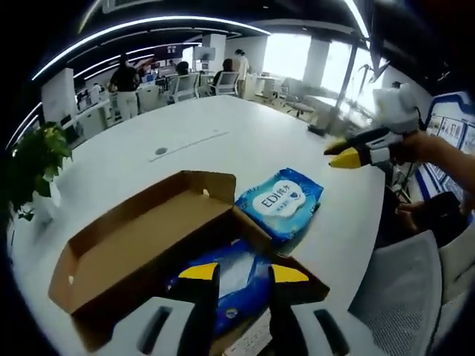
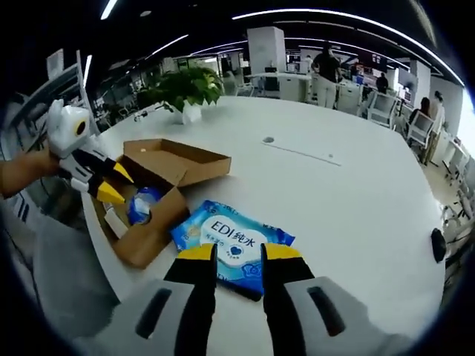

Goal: Operate the shoe box by opening the lid, removing the specified soft item, and placing it in the target area until the item is outside and the box remains undamaged.

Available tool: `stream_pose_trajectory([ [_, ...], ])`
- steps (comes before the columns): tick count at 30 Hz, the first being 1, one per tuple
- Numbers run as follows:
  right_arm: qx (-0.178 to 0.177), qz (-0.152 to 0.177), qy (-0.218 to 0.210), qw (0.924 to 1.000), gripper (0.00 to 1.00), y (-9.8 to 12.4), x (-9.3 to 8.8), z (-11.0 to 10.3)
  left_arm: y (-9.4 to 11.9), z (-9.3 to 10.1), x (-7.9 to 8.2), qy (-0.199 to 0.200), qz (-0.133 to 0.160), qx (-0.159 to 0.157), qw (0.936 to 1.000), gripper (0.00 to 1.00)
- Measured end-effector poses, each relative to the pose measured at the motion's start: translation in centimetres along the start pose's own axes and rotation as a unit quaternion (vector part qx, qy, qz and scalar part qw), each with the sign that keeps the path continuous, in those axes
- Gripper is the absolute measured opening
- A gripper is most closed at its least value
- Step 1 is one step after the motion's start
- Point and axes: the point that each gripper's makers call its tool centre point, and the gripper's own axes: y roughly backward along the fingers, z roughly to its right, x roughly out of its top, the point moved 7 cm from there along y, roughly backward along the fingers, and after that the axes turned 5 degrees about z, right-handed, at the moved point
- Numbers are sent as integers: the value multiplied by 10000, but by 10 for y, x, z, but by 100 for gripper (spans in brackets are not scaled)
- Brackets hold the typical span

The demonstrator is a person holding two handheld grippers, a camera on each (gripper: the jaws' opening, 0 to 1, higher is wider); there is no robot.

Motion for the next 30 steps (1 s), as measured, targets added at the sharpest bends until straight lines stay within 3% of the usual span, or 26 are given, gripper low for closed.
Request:
stream_pose_trajectory([
  [8, 431, 16, 590, 9973, 20, -10, 18, -25, 8, -13, -19, -169, -201, -148, 9995, 26],
  [12, 572, -4, 690, 9960, 19, -17, 24, -36, 9, -18, -25, -234, -273, -236, 9991, 25],
  [19, 878, -72, 998, 9911, 19, -32, 33, -55, 8, -24, -29, -533, -302, -488, 9969, 24],
  [24, 1162, -162, 1272, 9849, 18, -47, 39, -73, 4, -26, -30, -899, -362, -777, 9923, 22],
  [30, 1493, -332, 1772, 9722, 16, -64, 43, -92, -3, -28, -30, -1049, -454, -976, 9886, 22],
])
